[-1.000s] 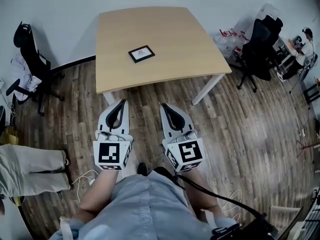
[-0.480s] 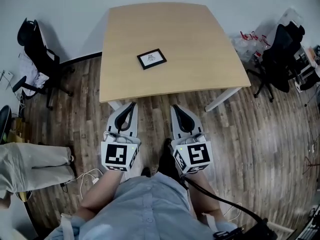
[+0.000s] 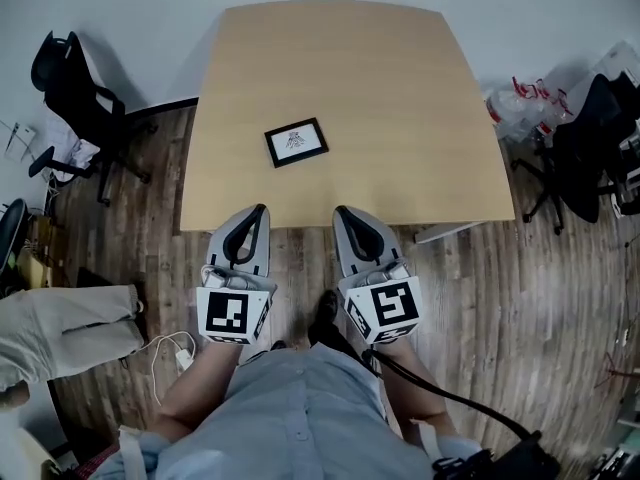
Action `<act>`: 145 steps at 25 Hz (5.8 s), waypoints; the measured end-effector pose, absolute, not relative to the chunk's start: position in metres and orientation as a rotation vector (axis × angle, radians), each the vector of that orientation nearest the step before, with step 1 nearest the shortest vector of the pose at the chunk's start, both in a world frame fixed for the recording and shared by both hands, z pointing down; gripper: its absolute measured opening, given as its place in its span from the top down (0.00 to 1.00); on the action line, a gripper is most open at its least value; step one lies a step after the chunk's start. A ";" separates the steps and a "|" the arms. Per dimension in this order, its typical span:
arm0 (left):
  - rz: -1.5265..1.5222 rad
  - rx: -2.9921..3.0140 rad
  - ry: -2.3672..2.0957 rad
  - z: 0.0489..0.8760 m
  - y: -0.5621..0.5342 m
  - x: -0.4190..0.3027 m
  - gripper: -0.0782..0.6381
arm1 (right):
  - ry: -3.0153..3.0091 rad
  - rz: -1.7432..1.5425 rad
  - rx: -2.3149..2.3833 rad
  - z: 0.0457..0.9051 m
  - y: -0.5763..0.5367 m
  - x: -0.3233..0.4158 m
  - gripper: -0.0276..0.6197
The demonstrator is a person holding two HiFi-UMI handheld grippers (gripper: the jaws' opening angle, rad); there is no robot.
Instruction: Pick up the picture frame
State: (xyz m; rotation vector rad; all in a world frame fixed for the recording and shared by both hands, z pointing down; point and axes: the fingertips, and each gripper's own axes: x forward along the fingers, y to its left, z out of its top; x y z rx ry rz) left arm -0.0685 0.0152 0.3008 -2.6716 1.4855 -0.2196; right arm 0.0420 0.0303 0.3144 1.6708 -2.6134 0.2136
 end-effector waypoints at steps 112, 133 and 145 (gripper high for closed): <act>-0.291 -2.757 1.884 0.396 -0.251 -0.103 0.89 | -2.153 -0.085 0.170 0.548 -0.223 -0.007 0.14; -0.247 -2.755 1.787 0.365 -0.221 -0.077 0.89 | -2.269 -0.120 0.400 0.496 -0.218 0.002 0.14; -0.210 -2.731 1.710 0.342 -0.203 -0.071 0.89 | -2.409 -0.136 0.566 0.432 -0.201 0.016 0.14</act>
